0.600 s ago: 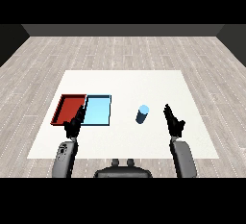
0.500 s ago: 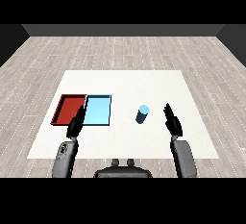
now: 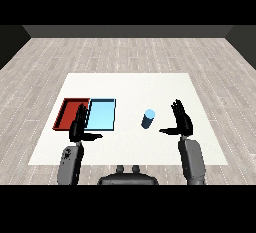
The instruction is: Pick the blue can and put it in the blue box
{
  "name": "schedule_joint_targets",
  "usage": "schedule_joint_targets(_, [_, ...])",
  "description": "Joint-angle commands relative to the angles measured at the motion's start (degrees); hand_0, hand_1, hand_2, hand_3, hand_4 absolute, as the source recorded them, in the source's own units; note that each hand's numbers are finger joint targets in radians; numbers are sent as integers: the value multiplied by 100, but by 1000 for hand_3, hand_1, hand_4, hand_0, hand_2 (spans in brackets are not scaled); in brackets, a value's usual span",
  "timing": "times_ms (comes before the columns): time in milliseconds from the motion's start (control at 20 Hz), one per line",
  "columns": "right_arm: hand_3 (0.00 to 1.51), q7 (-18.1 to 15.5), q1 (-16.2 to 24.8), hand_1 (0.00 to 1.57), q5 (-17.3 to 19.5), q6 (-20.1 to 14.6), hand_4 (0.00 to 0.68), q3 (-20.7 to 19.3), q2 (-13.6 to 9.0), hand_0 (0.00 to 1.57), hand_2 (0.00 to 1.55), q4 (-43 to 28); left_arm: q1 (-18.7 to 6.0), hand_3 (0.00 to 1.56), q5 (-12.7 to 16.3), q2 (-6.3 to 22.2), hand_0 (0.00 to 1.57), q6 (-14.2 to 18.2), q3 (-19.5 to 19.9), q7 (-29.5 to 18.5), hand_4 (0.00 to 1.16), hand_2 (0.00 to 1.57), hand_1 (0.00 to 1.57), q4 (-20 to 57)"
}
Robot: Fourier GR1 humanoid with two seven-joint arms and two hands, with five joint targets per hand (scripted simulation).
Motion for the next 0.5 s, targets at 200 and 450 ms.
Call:
schedule_joint_targets(200, [0, -459, -42, 0, -407, 461, 0, -249, -103, 0, 0, 20, 555, 0, 136, -160, 0, -63, -288, -1177, 0, 0, 0, -113])
schedule_joint_targets(450, [0, -665, -323, 0, -364, 583, 0, -391, -234, 0, 0, 632, 244, 0, 426, 67, 0, -295, 88, -750, 0, 0, 0, -121])
